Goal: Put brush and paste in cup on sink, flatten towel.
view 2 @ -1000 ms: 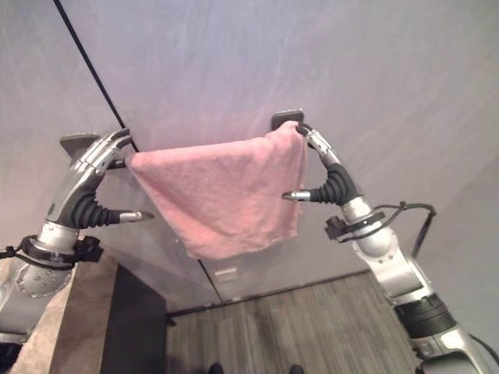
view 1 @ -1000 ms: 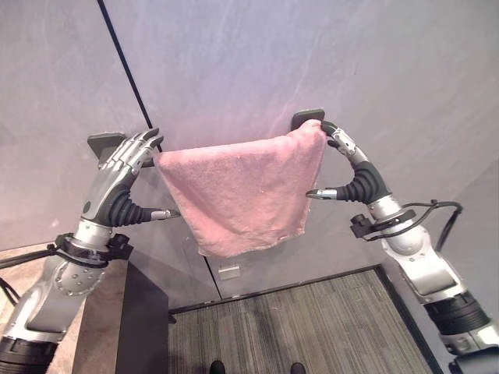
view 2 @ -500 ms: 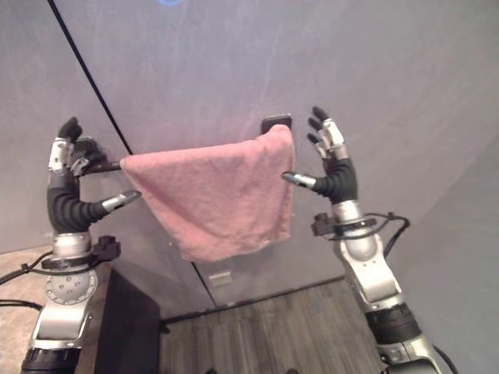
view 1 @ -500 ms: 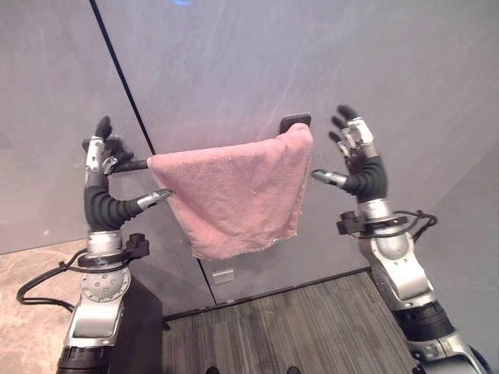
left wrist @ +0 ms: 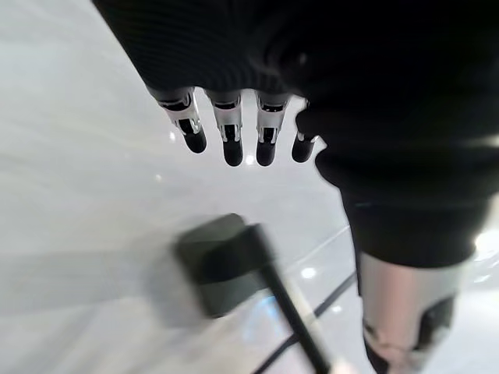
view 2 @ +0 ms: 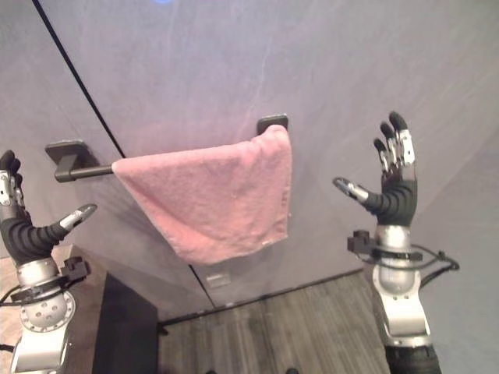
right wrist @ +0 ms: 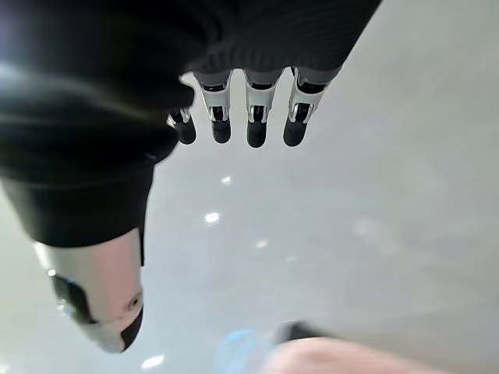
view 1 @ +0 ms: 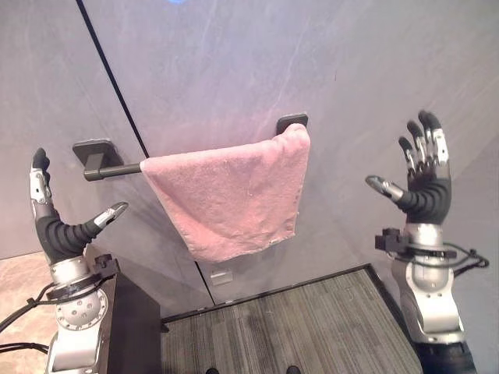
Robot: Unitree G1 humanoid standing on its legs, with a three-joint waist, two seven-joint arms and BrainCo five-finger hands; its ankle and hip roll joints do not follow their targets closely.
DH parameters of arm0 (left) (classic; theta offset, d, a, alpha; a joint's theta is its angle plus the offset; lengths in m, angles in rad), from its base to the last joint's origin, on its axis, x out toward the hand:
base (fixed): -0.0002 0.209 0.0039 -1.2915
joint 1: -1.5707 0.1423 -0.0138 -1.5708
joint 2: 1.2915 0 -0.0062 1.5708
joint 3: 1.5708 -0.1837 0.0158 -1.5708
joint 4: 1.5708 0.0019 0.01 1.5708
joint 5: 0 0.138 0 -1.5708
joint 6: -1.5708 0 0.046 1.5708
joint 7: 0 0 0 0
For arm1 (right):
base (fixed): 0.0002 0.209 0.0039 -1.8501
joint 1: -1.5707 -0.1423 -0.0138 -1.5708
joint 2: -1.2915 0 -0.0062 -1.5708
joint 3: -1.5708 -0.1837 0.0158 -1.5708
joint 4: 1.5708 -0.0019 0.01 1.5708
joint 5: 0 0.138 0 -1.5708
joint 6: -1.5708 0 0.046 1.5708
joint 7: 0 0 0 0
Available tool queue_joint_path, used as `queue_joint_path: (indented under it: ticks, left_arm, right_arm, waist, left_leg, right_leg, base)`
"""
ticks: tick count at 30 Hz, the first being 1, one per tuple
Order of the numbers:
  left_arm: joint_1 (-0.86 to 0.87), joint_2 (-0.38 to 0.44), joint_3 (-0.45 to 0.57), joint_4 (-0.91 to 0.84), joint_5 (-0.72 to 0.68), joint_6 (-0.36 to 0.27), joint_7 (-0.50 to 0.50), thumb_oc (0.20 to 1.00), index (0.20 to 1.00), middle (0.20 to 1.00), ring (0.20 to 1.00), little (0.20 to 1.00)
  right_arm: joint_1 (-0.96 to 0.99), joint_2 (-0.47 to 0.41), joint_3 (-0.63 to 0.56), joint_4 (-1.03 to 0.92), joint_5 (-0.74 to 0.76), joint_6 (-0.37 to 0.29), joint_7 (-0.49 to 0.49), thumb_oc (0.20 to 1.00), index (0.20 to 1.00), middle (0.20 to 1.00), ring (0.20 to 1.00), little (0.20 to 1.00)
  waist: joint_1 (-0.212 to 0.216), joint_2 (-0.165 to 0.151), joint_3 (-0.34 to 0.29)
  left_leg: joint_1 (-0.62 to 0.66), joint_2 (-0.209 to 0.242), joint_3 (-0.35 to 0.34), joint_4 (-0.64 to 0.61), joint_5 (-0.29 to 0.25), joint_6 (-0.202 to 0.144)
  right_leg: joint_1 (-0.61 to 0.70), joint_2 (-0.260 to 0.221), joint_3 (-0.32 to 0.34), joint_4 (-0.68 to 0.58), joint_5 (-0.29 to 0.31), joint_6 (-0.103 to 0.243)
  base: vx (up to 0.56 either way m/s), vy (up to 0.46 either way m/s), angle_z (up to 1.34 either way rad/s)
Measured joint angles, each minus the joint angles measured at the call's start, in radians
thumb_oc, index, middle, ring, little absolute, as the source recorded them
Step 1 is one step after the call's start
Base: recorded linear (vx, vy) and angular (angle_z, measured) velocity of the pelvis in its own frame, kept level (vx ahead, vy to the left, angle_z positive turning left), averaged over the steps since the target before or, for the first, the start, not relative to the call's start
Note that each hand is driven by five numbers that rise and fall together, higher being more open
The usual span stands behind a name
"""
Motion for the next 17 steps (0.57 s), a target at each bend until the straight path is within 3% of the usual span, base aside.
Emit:
queue_joint_path:
  ticks: [9, 13, 14, 17]
  left_arm:
    - [0.073, -0.025, -0.108, 0.243, -0.018, 0.034, -0.035, 1.000, 1.000, 1.000, 1.000, 1.000]
    - [0.108, -0.039, -0.269, 0.463, -0.082, 0.073, -0.125, 1.000, 1.000, 1.000, 1.000, 1.000]
    - [0.127, -0.055, -0.308, 0.498, -0.081, 0.099, -0.161, 1.000, 1.000, 1.000, 1.000, 1.000]
    - [0.125, -0.064, -0.361, 0.600, -0.081, 0.118, -0.207, 1.000, 1.000, 1.000, 1.000, 1.000]
  right_arm:
    - [0.129, 0.031, 0.007, 0.216, -0.009, 0.014, 0.001, 1.000, 1.000, 1.000, 1.000, 1.000]
    - [0.159, 0.029, 0.057, 0.497, -0.033, 0.033, 0.003, 1.000, 1.000, 1.000, 1.000, 1.000]
    - [0.167, 0.030, 0.077, 0.574, -0.041, 0.074, 0.004, 1.000, 1.000, 1.000, 1.000, 1.000]
    - [0.165, 0.031, 0.116, 0.736, -0.078, 0.098, 0.004, 1.000, 1.000, 1.000, 1.000, 1.000]
  waist:
    - [-0.025, 0.016, 0.003]
    - [-0.026, 0.020, 0.004]
    - [-0.026, 0.020, 0.009]
    - [-0.027, 0.023, 0.018]
  left_leg:
    - [-0.004, -0.005, -0.001, 0.000, -0.004, 0.007]
    - [-0.004, -0.005, -0.002, 0.000, -0.004, 0.006]
    - [-0.005, -0.005, -0.006, 0.000, -0.003, 0.004]
    - [-0.002, -0.005, -0.020, 0.000, -0.005, 0.007]
  right_leg:
    - [-0.003, -0.005, -0.001, -0.004, -0.003, 0.003]
    - [-0.002, -0.005, -0.003, -0.004, -0.004, 0.002]
    - [-0.001, -0.006, -0.007, -0.004, -0.005, 0.002]
    - [0.006, -0.005, -0.014, -0.005, -0.008, 0.001]
  base:
    - [0.00, 0.000, 0.00]
    - [0.00, -0.001, 0.01]
    - [-0.02, -0.009, 0.05]
    - [-0.01, -0.013, 0.09]
